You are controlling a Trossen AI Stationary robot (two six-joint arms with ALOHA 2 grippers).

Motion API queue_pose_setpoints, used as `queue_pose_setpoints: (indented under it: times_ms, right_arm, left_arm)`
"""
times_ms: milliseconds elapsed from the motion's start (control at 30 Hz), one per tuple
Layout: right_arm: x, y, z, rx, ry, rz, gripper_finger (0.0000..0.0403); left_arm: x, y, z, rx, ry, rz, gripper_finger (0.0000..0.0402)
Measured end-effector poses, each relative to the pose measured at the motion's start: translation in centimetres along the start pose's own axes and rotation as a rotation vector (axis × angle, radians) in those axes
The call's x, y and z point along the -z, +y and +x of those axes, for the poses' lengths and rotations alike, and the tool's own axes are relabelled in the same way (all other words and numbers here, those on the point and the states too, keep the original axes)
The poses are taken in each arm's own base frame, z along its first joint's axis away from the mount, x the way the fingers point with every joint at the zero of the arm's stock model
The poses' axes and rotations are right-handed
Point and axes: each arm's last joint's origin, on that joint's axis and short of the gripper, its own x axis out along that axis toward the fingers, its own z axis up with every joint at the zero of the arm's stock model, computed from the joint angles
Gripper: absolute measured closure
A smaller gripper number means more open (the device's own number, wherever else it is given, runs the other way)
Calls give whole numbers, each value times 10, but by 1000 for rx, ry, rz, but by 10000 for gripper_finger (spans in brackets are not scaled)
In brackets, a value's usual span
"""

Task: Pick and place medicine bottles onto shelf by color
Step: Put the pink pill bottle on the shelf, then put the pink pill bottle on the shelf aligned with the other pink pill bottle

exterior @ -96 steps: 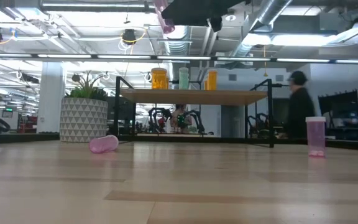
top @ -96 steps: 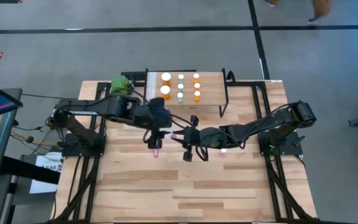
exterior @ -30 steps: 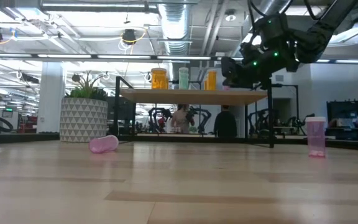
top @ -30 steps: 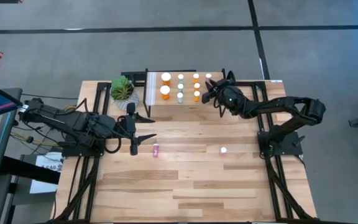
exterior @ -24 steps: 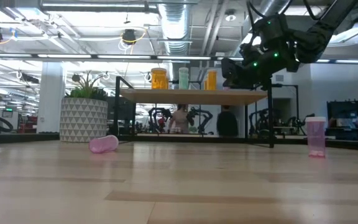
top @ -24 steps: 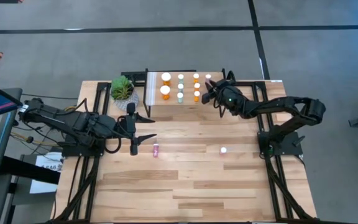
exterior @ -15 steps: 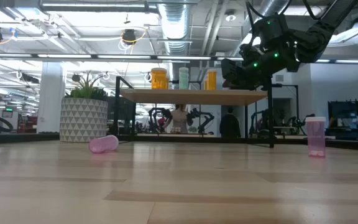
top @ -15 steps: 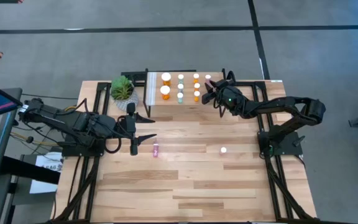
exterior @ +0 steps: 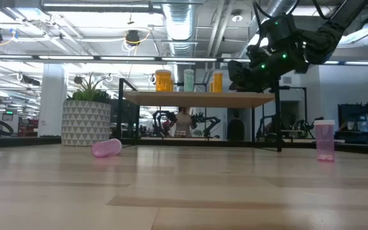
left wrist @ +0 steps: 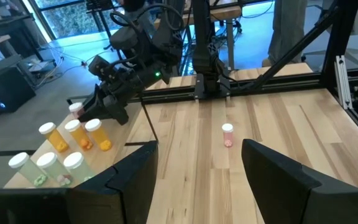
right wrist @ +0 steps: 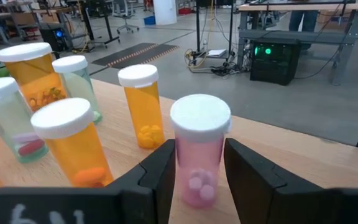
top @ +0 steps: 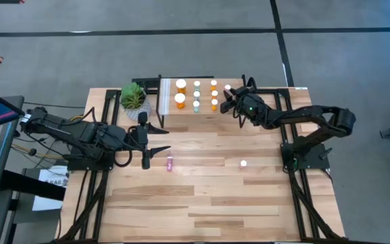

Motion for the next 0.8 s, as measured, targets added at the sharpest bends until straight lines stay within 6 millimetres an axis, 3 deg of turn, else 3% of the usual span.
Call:
queue_pose_setpoints:
  times_ms: [800]
  right_arm:
    - [-30, -2, -25, -33, -58, -3, 238]
  left_arm:
    - [0, 0, 0, 0, 1, -8, 180]
